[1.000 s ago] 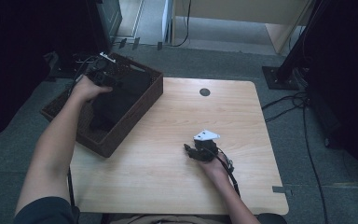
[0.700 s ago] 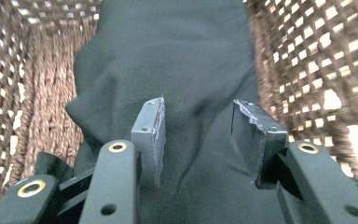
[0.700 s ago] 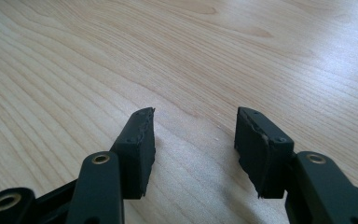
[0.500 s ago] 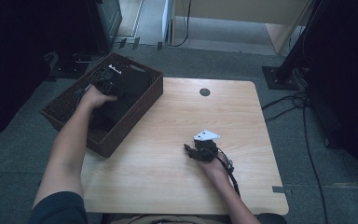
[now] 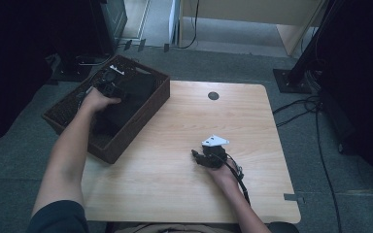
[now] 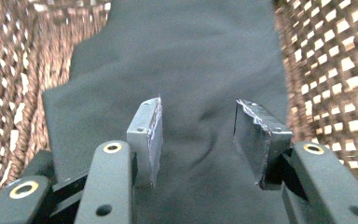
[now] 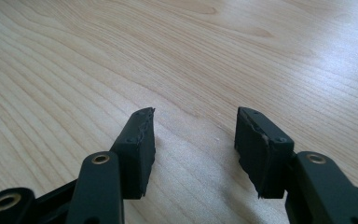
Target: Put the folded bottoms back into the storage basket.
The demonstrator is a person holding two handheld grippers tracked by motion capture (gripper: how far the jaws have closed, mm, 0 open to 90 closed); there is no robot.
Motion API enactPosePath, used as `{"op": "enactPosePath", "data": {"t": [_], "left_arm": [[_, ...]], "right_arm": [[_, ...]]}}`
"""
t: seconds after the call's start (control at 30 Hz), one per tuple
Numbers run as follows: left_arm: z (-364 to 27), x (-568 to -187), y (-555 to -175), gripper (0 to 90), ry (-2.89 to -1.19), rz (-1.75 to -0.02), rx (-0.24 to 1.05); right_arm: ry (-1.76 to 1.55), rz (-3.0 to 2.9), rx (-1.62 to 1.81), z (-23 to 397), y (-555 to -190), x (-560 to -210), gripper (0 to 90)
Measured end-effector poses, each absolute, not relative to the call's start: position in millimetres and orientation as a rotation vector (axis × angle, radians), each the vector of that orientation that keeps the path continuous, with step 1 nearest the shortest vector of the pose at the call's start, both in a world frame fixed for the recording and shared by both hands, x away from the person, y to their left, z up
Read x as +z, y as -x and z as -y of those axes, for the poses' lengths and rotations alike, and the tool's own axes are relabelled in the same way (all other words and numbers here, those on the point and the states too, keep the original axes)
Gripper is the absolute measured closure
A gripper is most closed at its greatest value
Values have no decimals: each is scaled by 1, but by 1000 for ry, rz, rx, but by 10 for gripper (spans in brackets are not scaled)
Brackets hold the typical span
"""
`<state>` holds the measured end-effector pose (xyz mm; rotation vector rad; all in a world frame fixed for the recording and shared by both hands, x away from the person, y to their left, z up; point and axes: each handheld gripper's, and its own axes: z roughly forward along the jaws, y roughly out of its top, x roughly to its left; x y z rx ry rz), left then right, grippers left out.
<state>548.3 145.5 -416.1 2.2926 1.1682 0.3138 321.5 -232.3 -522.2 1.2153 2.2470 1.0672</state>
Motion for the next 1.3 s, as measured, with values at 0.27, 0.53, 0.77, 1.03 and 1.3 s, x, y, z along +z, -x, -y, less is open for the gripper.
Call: {"op": "enactPosePath", "data": {"t": [0.27, 0.53, 0.77, 1.03, 1.3], "left_arm": [[-140, -383, -537, 536, -2249, -1121, 312], [-136, -368, -519, 537, -2245, -1085, 297], [-128, -364, -502, 540, -2276, -1043, 297], [-117, -366, -487, 541, -2283, -1002, 273], [-101, -381, -477, 549, -2300, -955, 246]], "right_arm": [[-1217, -2247, 1065, 232, -321, -522, 479], [-1217, -2247, 1065, 232, -321, -522, 479], [-1217, -2247, 1065, 232, -321, -522, 479], [-1215, -2247, 1066, 232, -321, -522, 479], [-1217, -2247, 1065, 232, -321, -522, 479]]}}
